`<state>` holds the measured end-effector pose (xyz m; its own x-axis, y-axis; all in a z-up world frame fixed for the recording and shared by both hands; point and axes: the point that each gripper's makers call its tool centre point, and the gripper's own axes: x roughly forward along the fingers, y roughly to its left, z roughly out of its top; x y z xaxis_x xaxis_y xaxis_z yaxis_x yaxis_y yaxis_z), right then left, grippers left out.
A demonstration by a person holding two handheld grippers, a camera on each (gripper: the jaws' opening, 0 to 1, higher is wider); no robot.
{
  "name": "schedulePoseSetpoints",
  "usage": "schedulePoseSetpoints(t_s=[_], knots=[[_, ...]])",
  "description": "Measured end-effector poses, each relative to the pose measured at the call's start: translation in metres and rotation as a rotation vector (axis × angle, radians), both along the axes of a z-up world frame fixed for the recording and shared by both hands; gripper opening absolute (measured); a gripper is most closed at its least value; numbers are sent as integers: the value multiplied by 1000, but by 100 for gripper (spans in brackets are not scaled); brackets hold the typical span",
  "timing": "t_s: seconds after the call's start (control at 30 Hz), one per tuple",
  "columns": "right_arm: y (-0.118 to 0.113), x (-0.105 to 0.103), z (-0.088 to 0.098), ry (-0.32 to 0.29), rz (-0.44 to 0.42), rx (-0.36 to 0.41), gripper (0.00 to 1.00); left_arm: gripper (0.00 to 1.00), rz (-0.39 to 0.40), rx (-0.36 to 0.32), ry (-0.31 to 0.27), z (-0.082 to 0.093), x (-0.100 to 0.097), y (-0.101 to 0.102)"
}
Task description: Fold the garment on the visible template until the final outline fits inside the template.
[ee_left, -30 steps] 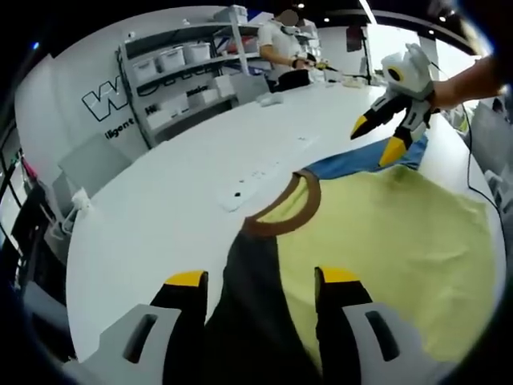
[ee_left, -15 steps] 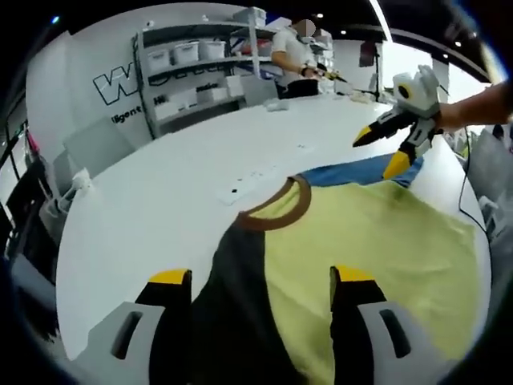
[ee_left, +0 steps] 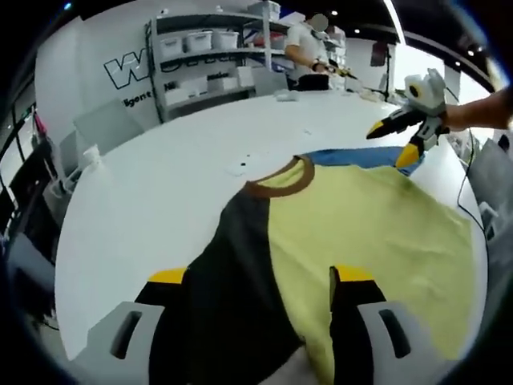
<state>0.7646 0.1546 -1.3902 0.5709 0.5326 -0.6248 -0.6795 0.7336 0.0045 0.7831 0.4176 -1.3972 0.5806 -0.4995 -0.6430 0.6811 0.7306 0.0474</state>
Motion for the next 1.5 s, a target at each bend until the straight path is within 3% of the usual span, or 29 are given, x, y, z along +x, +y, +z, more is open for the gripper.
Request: schedulePoseSetpoints(t_s=[0.43, 1.1, 1.5], knots=[[0, -16, 15, -21, -11, 25, 66, 74, 32, -26, -1, 10, -18, 9], [-3, -60, 29, -31, -35, 77, 78, 76, 82, -51, -6, 24, -56, 31], [-7, -87, 38, -44, -59, 103, 87, 87, 131, -67, -2, 27, -78, 42]])
